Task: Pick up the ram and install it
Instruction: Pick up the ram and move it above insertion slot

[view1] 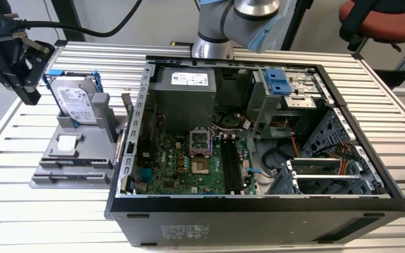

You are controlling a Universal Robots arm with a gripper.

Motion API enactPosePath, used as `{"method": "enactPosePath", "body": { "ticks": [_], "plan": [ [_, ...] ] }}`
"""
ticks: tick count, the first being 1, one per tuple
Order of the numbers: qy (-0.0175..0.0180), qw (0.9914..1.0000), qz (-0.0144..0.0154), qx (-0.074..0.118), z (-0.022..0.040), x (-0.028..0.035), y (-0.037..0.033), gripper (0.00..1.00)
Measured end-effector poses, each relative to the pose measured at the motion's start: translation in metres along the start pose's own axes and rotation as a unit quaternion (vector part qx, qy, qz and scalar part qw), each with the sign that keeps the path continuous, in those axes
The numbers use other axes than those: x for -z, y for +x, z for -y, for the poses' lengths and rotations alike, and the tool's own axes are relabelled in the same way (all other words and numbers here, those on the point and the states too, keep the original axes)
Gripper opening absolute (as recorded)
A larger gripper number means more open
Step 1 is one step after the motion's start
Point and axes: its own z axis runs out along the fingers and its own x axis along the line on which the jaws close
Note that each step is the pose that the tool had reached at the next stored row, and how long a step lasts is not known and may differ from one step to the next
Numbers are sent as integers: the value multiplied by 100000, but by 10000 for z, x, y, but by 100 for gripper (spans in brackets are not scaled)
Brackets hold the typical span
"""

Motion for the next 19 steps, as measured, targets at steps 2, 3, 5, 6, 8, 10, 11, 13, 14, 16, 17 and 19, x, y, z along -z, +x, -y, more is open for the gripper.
{"method": "enactPosePath", "body": {
  "ticks": [2, 3, 5, 6, 8, 10, 11, 13, 14, 16, 17, 19],
  "plan": [
    [-31, 99988, -70, 1539, 0, -1, 0, 0],
    [-50, 99971, -109, 2409, 0, -1, 0, 0],
    [-77, 99909, -204, 4259, 0, -1, 0, 0],
    [-90, 99867, -248, 5152, 0, 0, 0, 0],
    [-123, 99758, -335, 6947, 0, -1, 0, 0],
    [-154, 99612, -426, 8792, 0, 0, 0, 0],
    [-170, 99529, -466, 9683, 0, -1, 0, 0],
    [-199, 99338, -556, 11469, 0, 0, 0, 0],
    [-214, 99234, -598, 12337, 0, 0, 0, 0],
    [-249, 98988, -685, 14170, 0, -1, 0, 0],
    [-265, 98852, -728, 15088, 0, -1, 0, 0],
    [-296, 98560, -818, 16887, 0, -1, 0, 0]
  ]
}}
